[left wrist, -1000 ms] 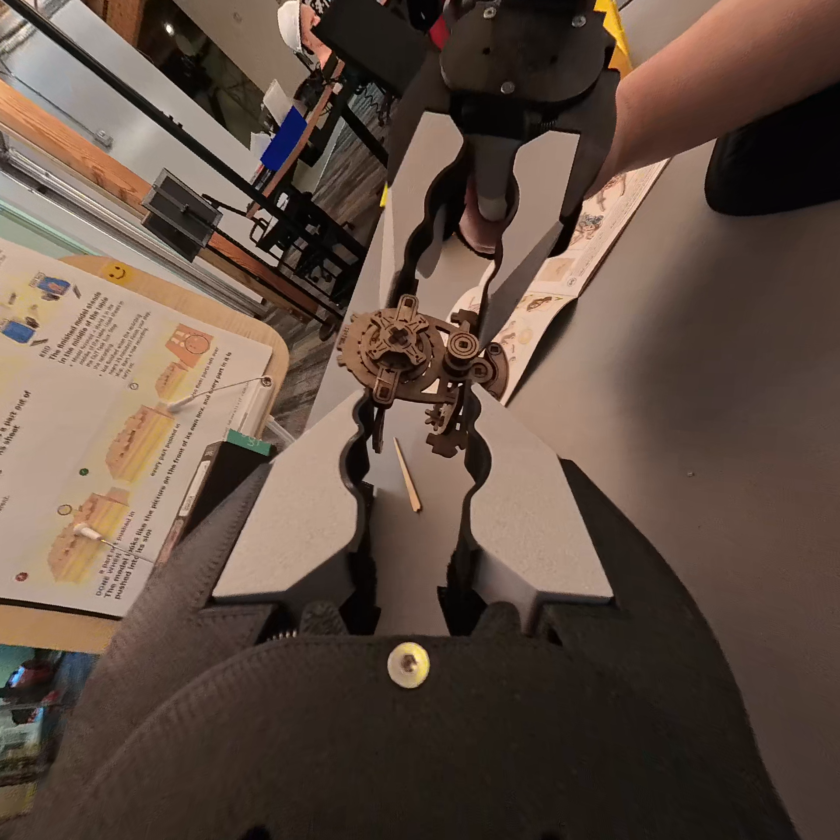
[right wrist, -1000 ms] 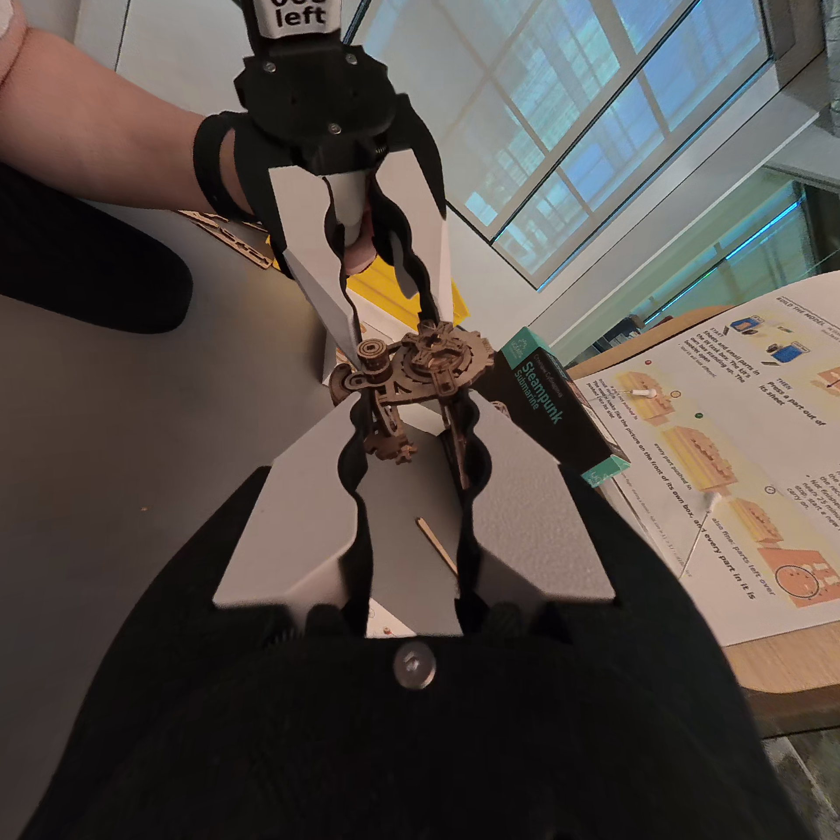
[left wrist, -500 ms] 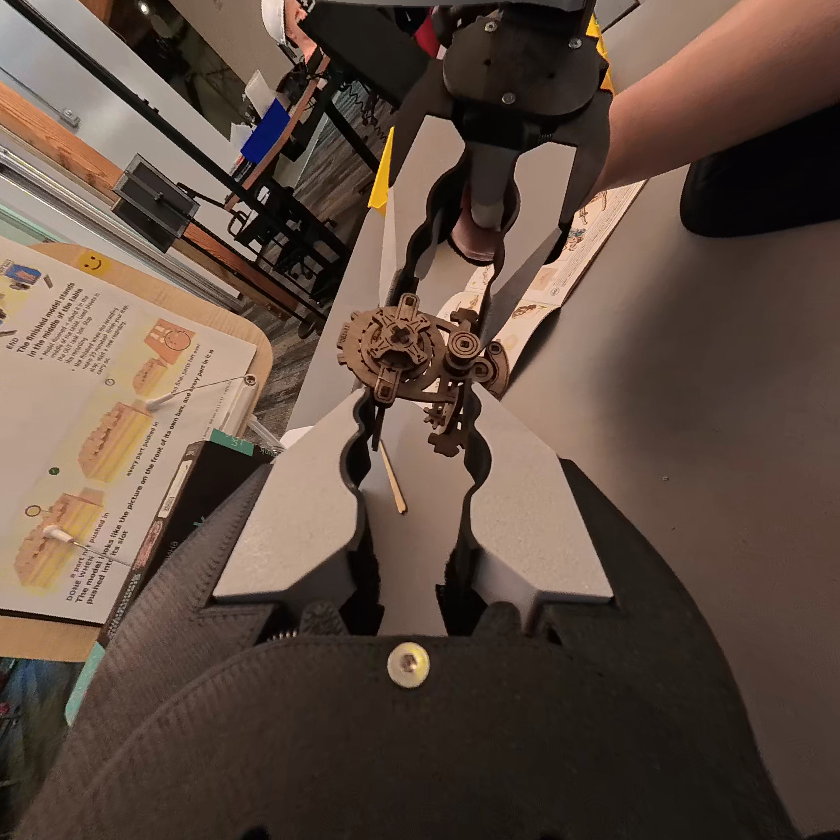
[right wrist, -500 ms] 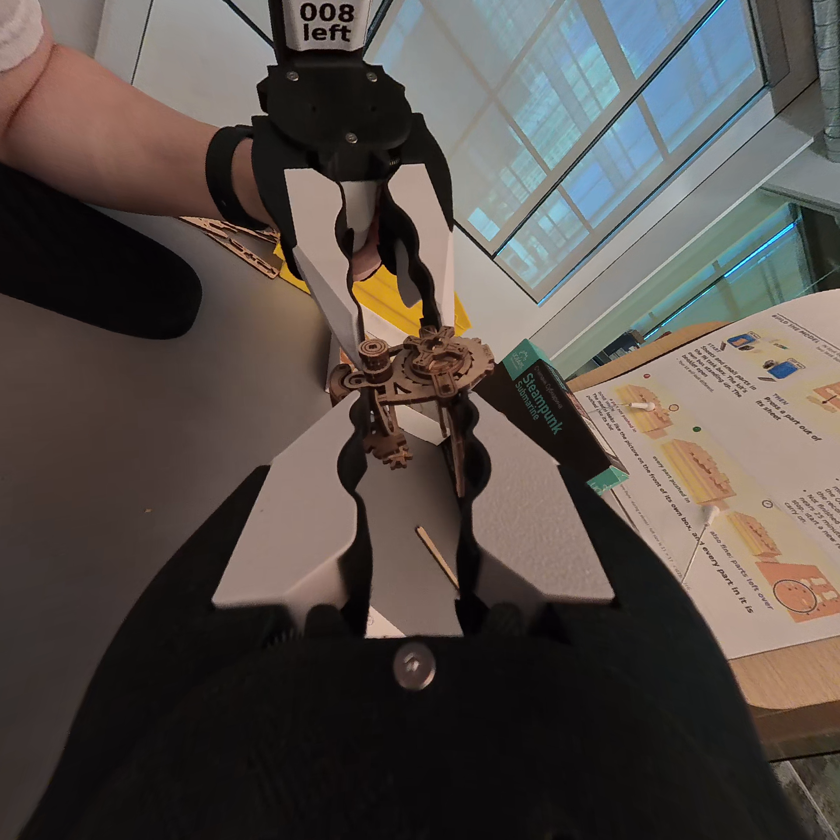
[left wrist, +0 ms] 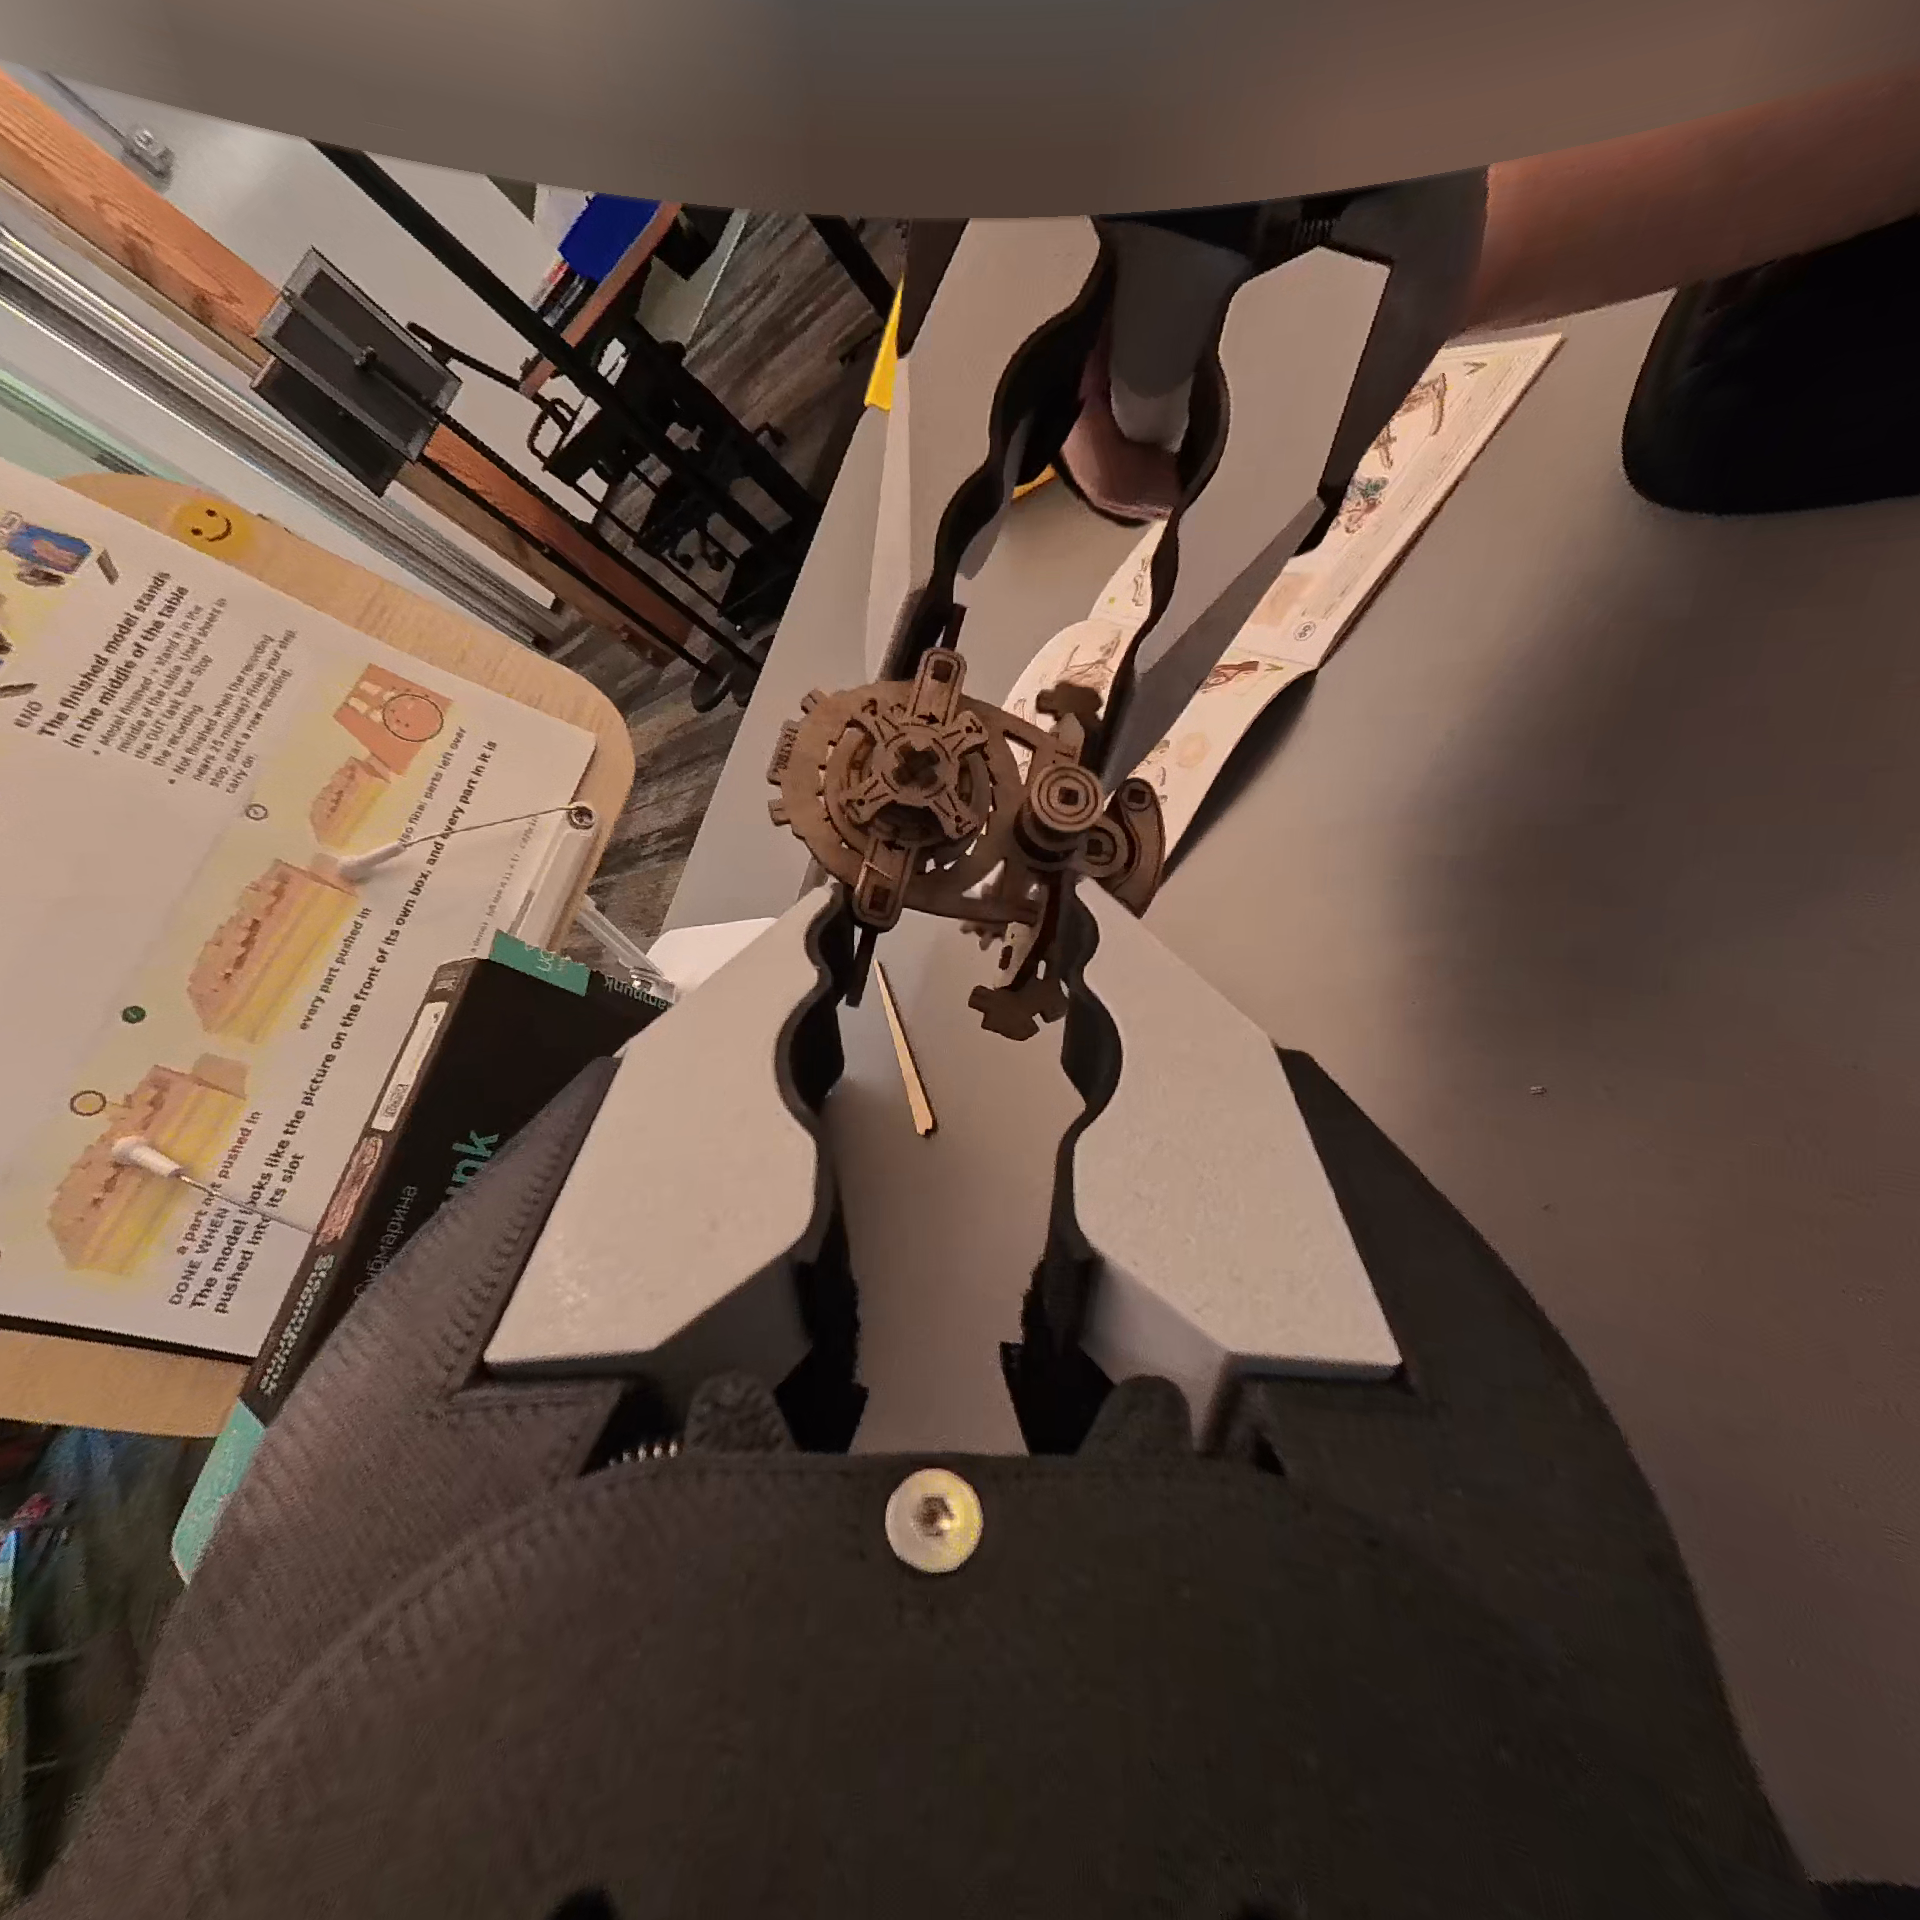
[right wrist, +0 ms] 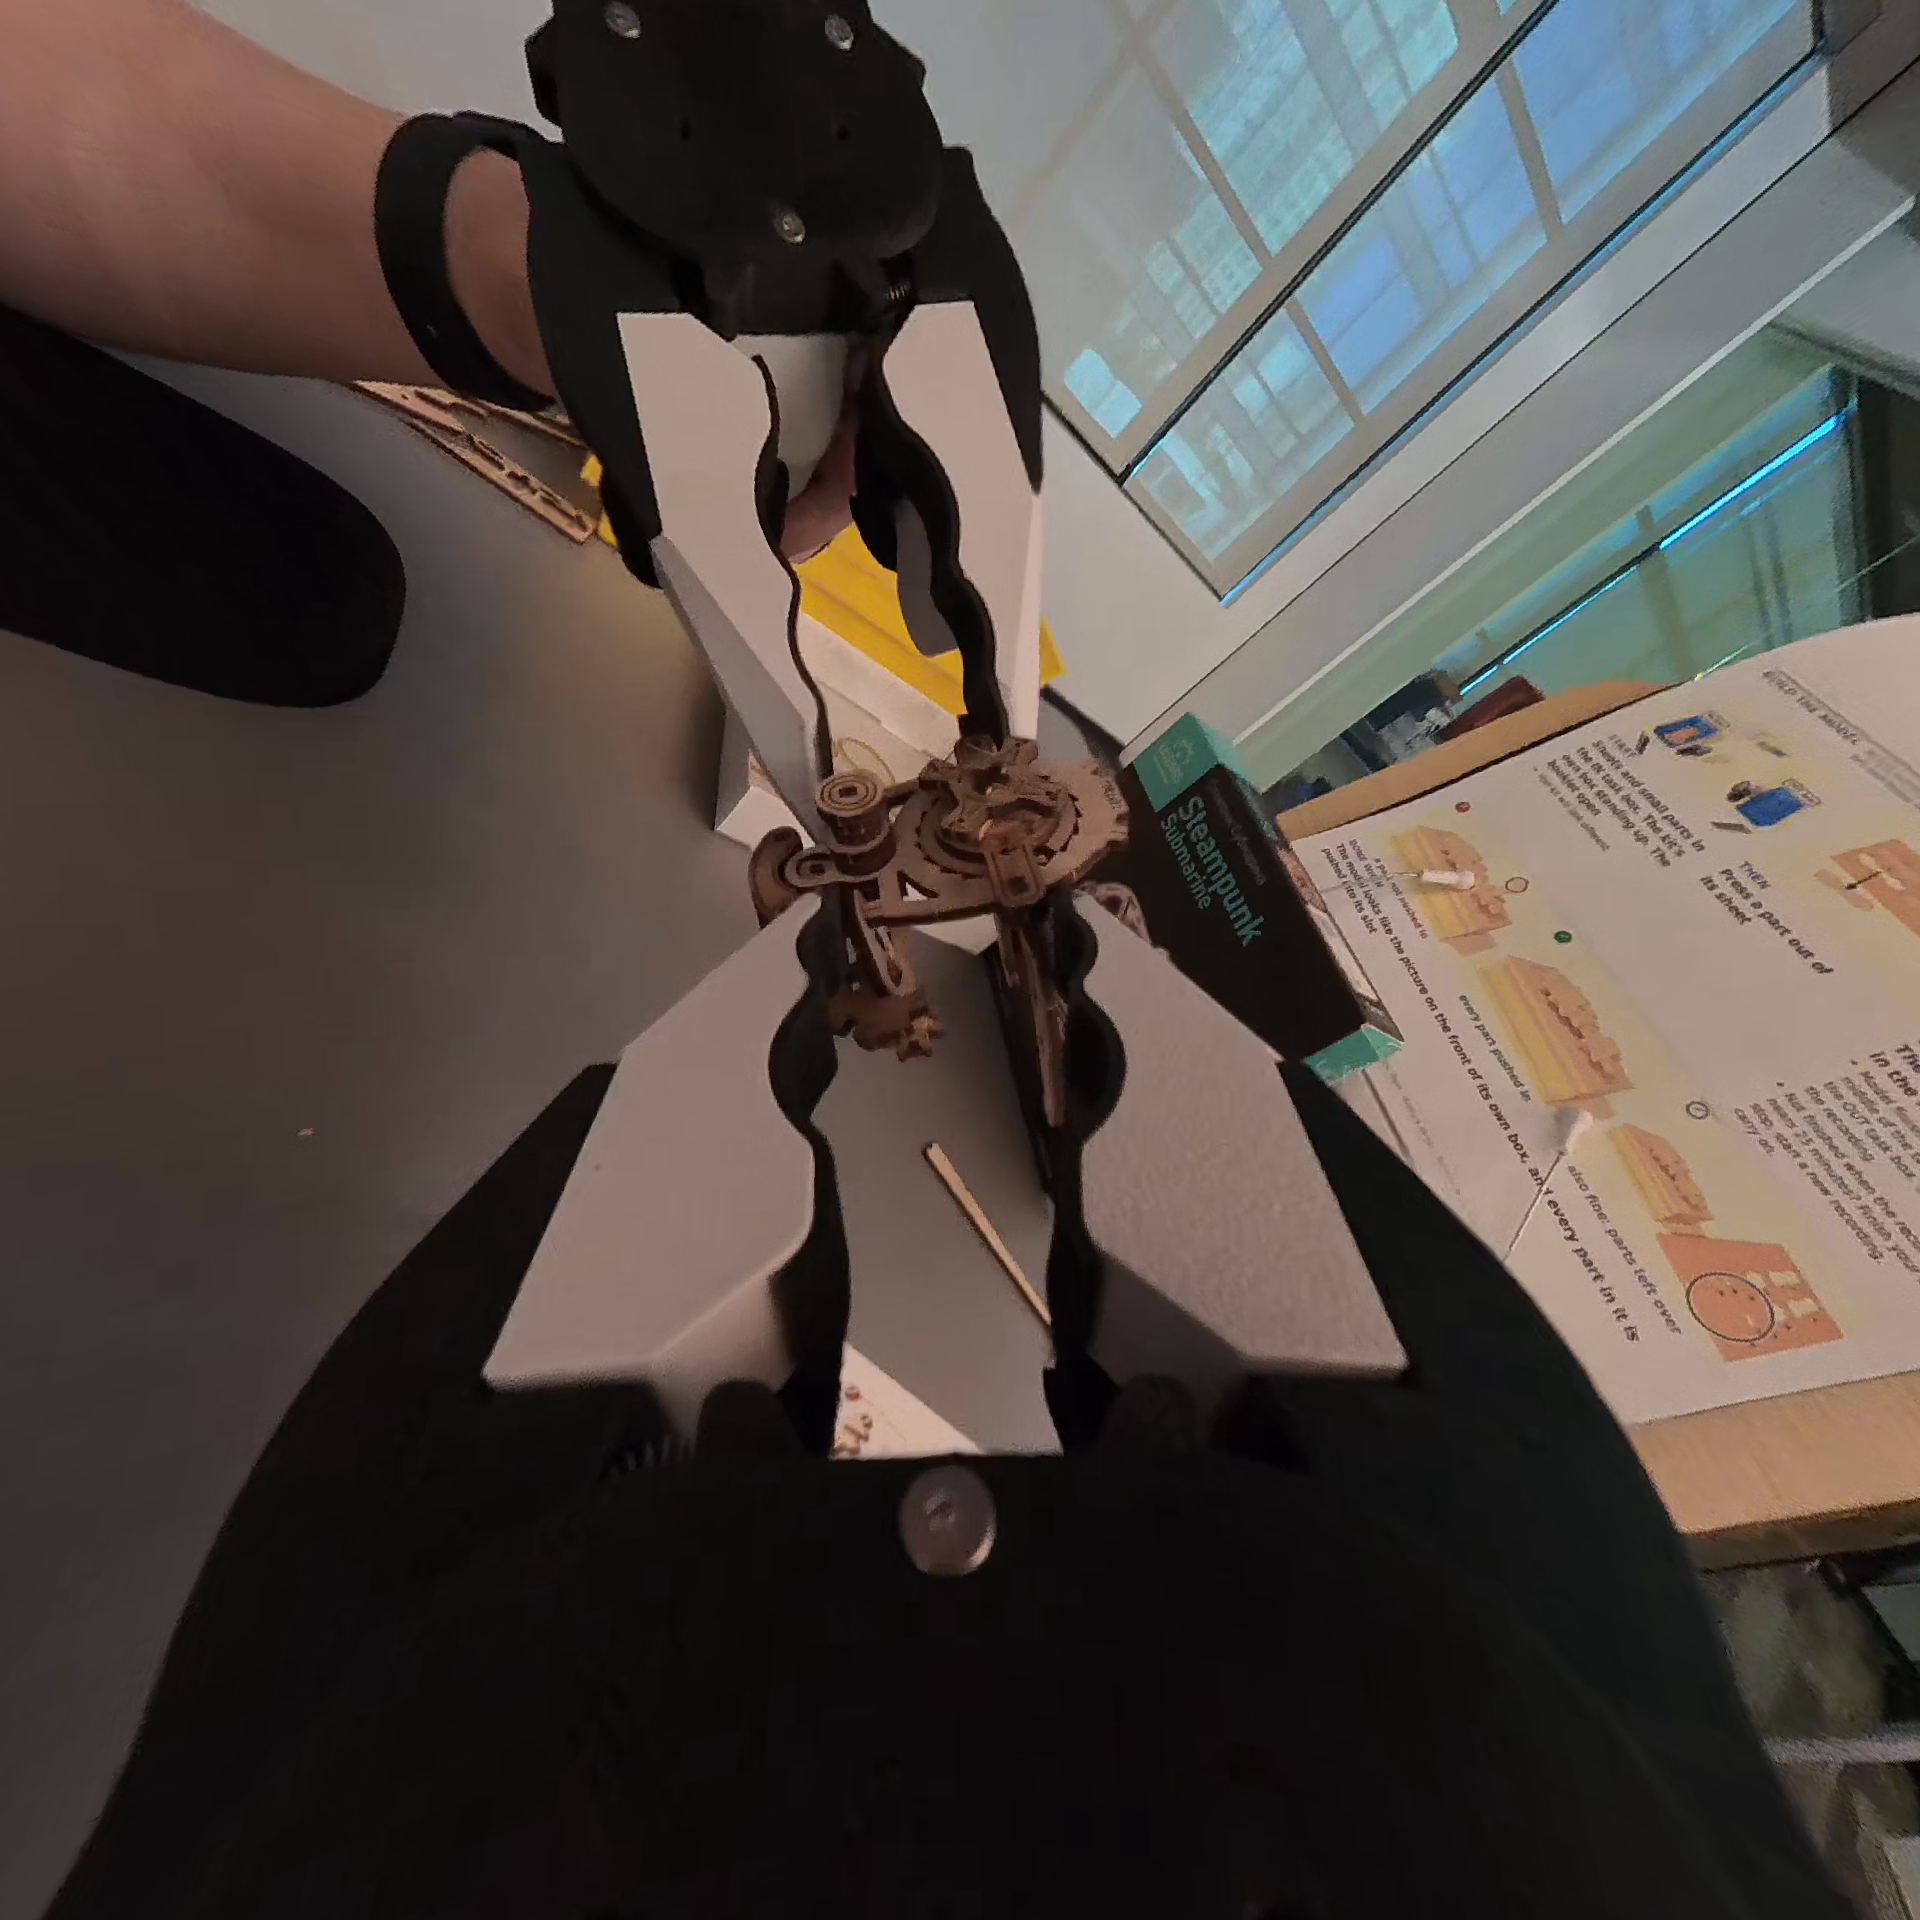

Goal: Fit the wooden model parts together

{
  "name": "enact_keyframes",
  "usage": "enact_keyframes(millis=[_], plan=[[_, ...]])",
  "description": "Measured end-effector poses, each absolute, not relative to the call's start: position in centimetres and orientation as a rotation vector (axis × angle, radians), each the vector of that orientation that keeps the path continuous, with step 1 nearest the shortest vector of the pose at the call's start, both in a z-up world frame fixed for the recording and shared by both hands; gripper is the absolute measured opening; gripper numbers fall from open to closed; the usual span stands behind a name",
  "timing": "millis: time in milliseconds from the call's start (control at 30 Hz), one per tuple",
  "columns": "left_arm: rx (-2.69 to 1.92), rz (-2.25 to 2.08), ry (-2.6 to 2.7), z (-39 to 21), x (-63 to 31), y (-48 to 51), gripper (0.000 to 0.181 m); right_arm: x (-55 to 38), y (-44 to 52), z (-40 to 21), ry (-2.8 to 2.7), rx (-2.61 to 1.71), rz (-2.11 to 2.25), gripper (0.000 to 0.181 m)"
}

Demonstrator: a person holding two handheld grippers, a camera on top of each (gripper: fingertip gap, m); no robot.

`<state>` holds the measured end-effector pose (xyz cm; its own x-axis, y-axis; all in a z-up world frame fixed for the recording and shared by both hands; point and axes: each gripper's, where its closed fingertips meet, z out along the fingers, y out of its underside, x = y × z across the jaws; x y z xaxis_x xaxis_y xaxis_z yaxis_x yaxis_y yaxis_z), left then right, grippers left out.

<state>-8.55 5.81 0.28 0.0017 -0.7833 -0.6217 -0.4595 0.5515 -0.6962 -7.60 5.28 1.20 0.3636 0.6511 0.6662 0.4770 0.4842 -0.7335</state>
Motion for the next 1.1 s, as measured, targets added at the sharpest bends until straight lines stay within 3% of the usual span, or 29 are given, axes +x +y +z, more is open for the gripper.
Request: enact_keyframes(millis=[133,300,600,1100], plan=[[-1.119,-0.388,1.646,-0.3,-8.5,6.1,0.037,-7.3,5.9,1.2,-1.263,-1.199,0.122,0.054],[-1.180,-0.387,1.720,-1.8,-8.6,5.9,0.037,-7.6,5.8,-0.7,-1.360,-1.217,0.091,0.051],[-1.566,-0.689,1.751,-7.1,-9.9,2.7,0.037,-8.6,2.6,-6.5,-1.265,-1.623,0.366,0.038],[-1.573,-1.034,1.638,-8.8,-11.3,-2.0,0.037,-10.0,-2.0,-8.6,-1.129,-1.746,0.718,0.038]])
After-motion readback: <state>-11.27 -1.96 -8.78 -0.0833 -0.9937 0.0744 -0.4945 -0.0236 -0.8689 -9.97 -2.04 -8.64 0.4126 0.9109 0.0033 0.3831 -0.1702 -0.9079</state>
